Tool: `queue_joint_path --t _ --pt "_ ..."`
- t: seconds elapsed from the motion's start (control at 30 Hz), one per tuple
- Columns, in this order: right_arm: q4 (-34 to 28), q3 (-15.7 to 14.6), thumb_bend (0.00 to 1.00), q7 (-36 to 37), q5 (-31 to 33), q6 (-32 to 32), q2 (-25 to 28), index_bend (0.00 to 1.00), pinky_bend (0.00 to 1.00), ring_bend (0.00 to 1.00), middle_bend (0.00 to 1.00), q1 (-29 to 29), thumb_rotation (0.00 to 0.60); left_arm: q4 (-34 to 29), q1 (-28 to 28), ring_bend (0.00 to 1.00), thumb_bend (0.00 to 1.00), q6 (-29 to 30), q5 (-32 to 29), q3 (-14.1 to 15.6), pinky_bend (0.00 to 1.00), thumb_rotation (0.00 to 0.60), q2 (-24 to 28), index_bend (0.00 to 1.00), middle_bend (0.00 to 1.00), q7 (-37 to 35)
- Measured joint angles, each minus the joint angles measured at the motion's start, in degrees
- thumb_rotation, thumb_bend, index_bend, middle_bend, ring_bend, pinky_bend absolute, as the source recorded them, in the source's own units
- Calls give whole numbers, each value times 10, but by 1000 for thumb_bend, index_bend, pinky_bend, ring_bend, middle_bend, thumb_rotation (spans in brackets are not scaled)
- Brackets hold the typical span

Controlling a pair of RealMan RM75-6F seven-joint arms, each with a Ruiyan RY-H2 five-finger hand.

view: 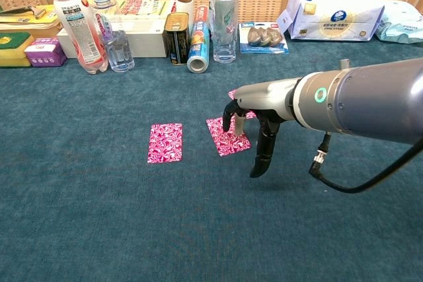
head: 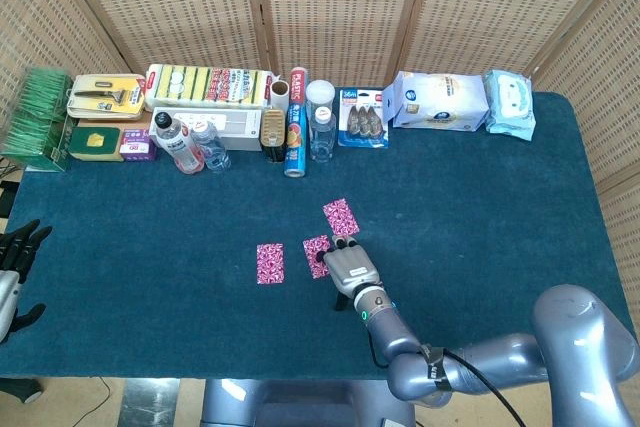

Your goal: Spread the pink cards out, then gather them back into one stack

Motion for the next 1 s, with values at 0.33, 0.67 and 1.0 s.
queue_joint_path --t 0.33,0.67,1.0 --pt "-10 -25 10 -2 -124 22 10 195 27 46 104 -14 600 0 1 0 50 1 1 1 49 600 -1 0 0 1" --pt "57 -29 28 40 -162 9 4 152 27 44 121 -45 600 3 1 0 51 2 5 2 49 600 2 0 0 -6" --pt "91 -28 28 27 -150 -34 24 132 49 33 106 -42 600 2 0 0 51 -1 1 2 49 600 0 0 0 -3"
